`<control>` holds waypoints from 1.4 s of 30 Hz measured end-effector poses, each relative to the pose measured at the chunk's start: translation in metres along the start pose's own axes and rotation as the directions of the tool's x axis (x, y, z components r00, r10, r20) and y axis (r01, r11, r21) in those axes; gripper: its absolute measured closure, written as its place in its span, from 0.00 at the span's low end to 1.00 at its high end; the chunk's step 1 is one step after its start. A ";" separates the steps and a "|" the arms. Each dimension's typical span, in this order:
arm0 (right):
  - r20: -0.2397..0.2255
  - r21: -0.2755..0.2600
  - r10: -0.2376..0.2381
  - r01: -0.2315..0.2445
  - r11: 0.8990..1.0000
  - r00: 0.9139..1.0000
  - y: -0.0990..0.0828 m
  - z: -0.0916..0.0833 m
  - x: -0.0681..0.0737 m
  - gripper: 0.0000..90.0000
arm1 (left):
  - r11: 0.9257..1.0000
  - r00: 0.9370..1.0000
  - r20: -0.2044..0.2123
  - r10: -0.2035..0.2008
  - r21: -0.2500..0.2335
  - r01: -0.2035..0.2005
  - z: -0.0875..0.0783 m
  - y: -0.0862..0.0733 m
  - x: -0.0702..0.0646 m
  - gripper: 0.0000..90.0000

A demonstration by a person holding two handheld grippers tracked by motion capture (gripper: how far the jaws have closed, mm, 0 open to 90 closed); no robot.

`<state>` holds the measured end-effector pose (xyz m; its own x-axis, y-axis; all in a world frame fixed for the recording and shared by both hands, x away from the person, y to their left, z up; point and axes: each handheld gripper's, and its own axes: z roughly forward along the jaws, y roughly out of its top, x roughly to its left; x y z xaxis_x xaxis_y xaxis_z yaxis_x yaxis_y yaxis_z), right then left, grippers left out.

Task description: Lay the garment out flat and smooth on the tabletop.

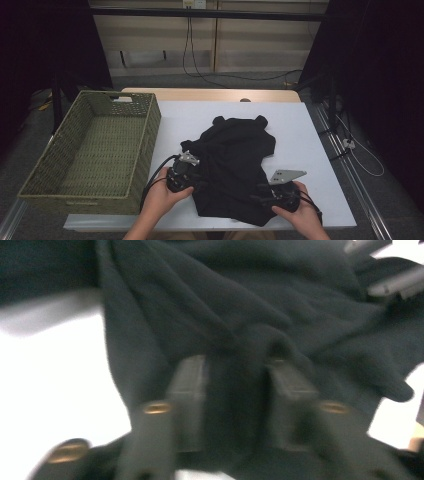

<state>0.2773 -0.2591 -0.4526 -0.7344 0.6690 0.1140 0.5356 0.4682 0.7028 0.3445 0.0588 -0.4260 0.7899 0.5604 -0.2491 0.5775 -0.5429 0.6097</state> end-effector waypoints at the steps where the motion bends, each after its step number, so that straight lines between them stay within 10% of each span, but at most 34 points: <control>1: 0.000 0.000 0.000 0.000 1.000 1.000 0.000 0.000 0.000 0.55 | 1.000 1.000 0.000 0.000 0.000 0.000 0.000 0.000 0.000 0.61; 7: 0.072 0.008 -0.013 0.012 1.000 0.997 0.011 0.012 0.006 0.87 | 0.997 0.997 -0.078 -0.021 -0.075 0.015 -0.005 0.000 0.010 0.33; 8: -0.013 0.018 -0.007 0.007 1.000 1.000 0.012 0.013 0.008 0.96 | 0.997 0.996 -0.085 -0.024 -0.080 0.017 -0.005 0.000 0.012 0.33; 19: -0.175 0.111 -0.054 0.074 0.991 0.983 0.008 0.002 0.026 0.98 | 0.993 0.995 -0.098 -0.025 -0.114 0.013 0.000 0.004 0.022 0.33; 30: -0.034 -0.019 -0.034 0.033 0.999 0.999 0.029 0.016 0.019 0.65 | 0.998 0.998 0.021 -0.061 0.018 0.060 0.015 0.001 0.016 0.89; 42: 0.002 -0.088 -0.022 0.022 0.996 1.000 0.047 0.031 0.014 0.48 | 0.997 0.995 0.086 -0.059 0.056 0.054 0.002 -0.013 -0.005 0.93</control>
<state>0.3051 -0.2094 -0.4397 -0.7451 0.6597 0.0975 0.4807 0.4300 0.7642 0.3332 0.0615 -0.4340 0.7692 0.5354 -0.3487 0.6302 -0.5455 0.5525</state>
